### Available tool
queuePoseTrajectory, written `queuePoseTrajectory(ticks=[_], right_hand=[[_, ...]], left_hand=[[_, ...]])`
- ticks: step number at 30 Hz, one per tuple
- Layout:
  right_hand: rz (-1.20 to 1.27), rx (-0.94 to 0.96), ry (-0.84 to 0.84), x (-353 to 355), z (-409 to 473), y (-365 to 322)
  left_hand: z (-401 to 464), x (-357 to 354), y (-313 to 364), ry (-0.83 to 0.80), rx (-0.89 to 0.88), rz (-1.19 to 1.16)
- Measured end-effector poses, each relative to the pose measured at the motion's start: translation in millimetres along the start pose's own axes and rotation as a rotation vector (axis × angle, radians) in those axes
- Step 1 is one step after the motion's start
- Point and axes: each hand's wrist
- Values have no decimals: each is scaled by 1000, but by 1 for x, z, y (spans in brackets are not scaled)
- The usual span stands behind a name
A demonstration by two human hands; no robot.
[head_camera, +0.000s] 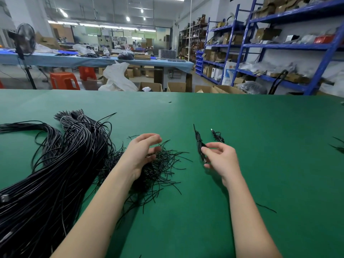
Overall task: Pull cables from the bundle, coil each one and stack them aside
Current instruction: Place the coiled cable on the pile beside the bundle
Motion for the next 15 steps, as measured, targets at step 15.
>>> queuePoseTrajectory(ticks=[15], right_hand=[[-533, 121, 142, -10, 96, 14]], left_hand=[[-5, -11, -3, -73, 2, 90]])
Point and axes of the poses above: each hand's wrist, its own z-axis towards the middle knuckle, its own x-axis out of the back of the hand, y = z × x, and after that the axes turned 10 degrees about x, right-handed
